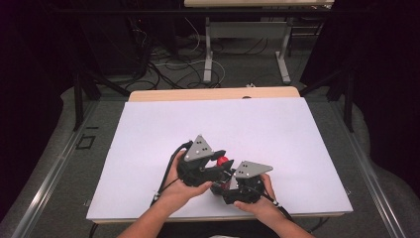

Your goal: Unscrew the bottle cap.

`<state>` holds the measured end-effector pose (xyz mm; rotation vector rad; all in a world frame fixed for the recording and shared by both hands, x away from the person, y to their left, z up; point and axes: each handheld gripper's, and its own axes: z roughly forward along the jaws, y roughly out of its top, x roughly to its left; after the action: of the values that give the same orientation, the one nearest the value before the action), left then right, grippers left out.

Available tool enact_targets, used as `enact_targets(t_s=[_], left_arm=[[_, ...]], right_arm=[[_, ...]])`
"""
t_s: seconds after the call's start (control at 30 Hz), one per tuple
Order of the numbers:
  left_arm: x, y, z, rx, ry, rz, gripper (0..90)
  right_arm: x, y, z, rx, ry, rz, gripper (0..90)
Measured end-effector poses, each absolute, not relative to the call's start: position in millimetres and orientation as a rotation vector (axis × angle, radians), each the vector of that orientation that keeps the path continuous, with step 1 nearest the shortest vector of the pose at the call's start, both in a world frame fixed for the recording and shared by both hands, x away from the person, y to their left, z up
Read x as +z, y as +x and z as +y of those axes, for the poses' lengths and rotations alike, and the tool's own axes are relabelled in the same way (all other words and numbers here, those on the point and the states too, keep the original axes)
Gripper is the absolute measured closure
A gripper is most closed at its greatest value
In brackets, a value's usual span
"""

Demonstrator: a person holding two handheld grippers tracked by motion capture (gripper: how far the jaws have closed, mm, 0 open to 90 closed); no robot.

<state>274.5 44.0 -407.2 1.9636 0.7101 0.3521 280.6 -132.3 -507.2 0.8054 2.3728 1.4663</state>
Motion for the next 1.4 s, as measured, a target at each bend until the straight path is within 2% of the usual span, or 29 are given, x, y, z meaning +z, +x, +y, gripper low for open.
enact_targets(t_s=[0.17,0.23,0.37,0.43,0.53,0.67,0.8,0.9,1.0,1.23,1.4], left_arm=[[-411,266,34,0.449,1.888,0.860,61.9],[-411,266,32,0.442,1.884,0.893,61.9],[-412,268,33,0.415,1.891,0.870,61.1],[-412,269,35,0.389,1.897,0.849,57.0],[-412,270,39,0.353,1.900,0.809,46.6],[-407,274,52,0.288,1.918,0.703,38.5],[-399,283,65,0.161,1.975,0.511,37.6],[-397,289,72,0.120,1.988,0.413,36.6],[-398,294,77,0.072,2.003,0.370,37.1],[-406,302,83,0.005,2.003,0.313,49.4],[-409,307,85,-0.005,2.009,0.305,54.5]], right_arm=[[-508,281,-133,1.457,0.841,2.350,28.9],[-508,282,-134,1.449,0.846,2.354,28.9],[-509,283,-134,1.453,0.850,2.358,28.9],[-509,283,-134,1.458,0.835,2.357,28.8],[-508,282,-133,1.465,0.831,2.362,28.9],[-508,280,-132,1.480,0.811,2.378,28.8],[-508,279,-130,1.498,0.802,2.396,28.8],[-507,278,-129,1.501,0.777,2.414,28.8],[-506,276,-128,1.509,0.740,2.436,28.8],[-506,275,-125,1.510,0.704,2.452,28.8],[-506,274,-124,1.525,0.694,2.444,28.8]])
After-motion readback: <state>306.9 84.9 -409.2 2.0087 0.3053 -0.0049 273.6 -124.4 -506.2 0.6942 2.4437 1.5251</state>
